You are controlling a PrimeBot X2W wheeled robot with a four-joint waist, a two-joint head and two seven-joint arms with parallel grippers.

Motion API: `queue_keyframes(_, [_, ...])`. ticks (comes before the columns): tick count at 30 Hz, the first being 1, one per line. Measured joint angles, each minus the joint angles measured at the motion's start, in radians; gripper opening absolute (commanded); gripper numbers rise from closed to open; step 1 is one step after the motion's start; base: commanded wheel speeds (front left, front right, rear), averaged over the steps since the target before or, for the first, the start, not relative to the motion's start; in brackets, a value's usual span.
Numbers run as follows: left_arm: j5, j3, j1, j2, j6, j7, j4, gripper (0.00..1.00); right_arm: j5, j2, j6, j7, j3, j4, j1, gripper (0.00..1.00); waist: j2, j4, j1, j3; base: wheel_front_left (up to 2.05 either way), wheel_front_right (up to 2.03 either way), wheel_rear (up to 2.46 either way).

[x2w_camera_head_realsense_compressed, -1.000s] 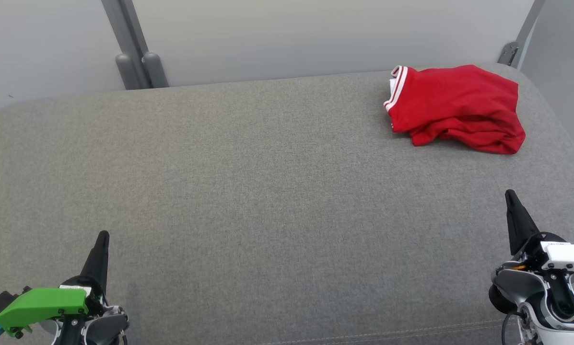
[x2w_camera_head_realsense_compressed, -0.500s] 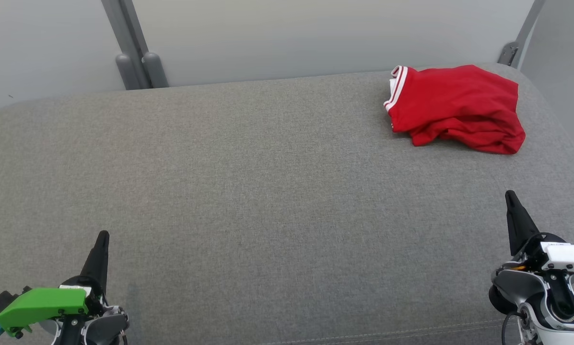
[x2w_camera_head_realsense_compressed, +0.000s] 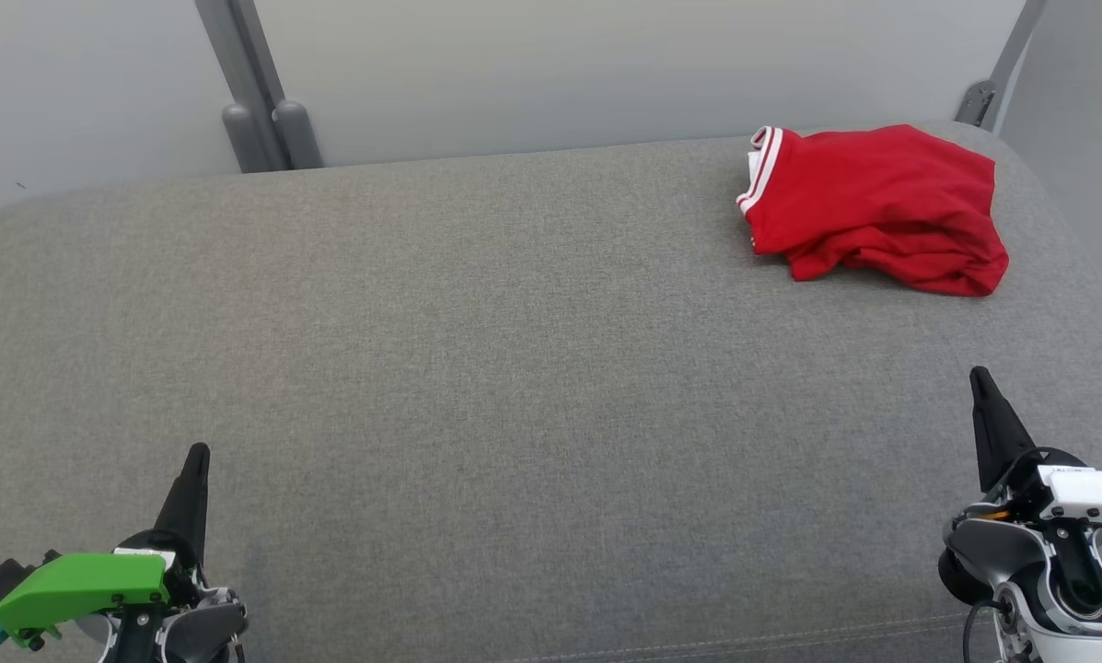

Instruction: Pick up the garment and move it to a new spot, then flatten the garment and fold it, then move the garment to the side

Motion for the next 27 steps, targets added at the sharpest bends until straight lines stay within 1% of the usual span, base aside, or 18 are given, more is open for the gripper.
queue_keyframes(27, [0.000, 0.000, 0.000, 0.000, 0.000, 0.000, 0.000, 0.00, 0.000, 0.001, 0.000, 0.001, -0.002, 0.003, 0.000, 0.00, 0.0000, 0.000, 0.0000, 0.000, 0.00, 0.00, 0.00])
